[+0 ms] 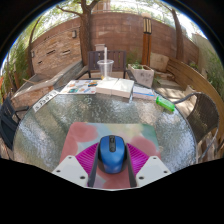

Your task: Arrange mouse

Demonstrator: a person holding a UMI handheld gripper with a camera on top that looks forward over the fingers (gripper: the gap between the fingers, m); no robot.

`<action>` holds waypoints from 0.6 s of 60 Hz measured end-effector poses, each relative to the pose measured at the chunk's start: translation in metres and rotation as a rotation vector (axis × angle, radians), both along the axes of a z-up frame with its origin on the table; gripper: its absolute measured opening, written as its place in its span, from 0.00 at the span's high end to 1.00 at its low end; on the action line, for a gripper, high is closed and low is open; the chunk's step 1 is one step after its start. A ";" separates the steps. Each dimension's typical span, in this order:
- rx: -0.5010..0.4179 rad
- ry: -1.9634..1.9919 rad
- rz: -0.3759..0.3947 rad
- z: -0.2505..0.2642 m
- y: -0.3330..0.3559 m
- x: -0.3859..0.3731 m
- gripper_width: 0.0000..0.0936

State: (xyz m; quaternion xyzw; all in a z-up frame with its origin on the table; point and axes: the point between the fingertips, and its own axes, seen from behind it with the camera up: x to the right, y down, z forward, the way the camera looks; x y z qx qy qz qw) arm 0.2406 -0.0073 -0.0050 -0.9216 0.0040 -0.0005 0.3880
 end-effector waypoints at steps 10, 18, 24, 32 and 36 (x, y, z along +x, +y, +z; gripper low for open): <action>0.006 0.011 0.006 0.018 -0.008 -0.004 0.10; 0.040 -0.010 -0.001 0.058 -0.029 -0.010 0.08; 0.074 -0.037 -0.021 0.091 -0.055 -0.020 0.09; 0.112 -0.060 -0.047 0.138 -0.101 -0.032 0.09; 0.133 -0.075 -0.057 0.156 -0.127 -0.040 0.09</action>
